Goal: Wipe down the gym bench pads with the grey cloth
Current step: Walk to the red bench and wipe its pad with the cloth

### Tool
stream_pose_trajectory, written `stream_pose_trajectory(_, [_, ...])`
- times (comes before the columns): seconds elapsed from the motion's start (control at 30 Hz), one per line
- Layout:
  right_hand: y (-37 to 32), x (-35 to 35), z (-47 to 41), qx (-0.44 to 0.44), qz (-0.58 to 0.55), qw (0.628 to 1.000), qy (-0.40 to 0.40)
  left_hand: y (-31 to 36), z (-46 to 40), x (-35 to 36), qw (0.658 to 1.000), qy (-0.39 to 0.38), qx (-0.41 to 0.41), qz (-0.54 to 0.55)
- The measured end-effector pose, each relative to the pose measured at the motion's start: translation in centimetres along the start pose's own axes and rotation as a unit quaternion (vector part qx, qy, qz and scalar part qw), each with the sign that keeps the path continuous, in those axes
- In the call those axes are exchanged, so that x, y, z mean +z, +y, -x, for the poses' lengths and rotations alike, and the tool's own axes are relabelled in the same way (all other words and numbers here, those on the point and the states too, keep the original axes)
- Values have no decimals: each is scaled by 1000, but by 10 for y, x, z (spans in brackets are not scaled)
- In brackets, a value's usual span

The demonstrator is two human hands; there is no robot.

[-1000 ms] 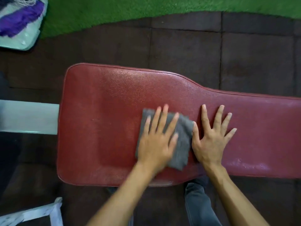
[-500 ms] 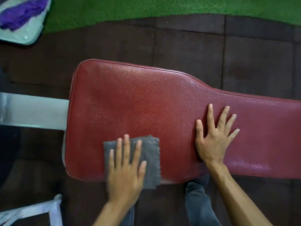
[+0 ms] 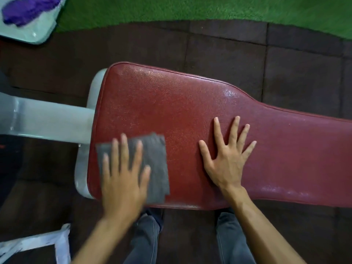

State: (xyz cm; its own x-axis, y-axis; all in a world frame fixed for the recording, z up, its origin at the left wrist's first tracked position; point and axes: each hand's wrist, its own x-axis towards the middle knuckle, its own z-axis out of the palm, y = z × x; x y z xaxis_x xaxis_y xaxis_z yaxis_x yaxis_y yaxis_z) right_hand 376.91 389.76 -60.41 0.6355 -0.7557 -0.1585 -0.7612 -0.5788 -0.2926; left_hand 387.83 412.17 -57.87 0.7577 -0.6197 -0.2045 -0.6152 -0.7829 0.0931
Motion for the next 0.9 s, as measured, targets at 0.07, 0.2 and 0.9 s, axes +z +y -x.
stream_pose_trajectory(0.07, [-1,0,-1,3,3,1000,1,32,40,14,999,-22,24,16])
stream_pose_trajectory(0.2, [10,-3,1,40,-10,999,2,69,-31,19,992,1,113,51])
stream_pose_trajectory(0.9, [25,-5,5,45,-28,998,18,52,-119,-3,978,12,207,11])
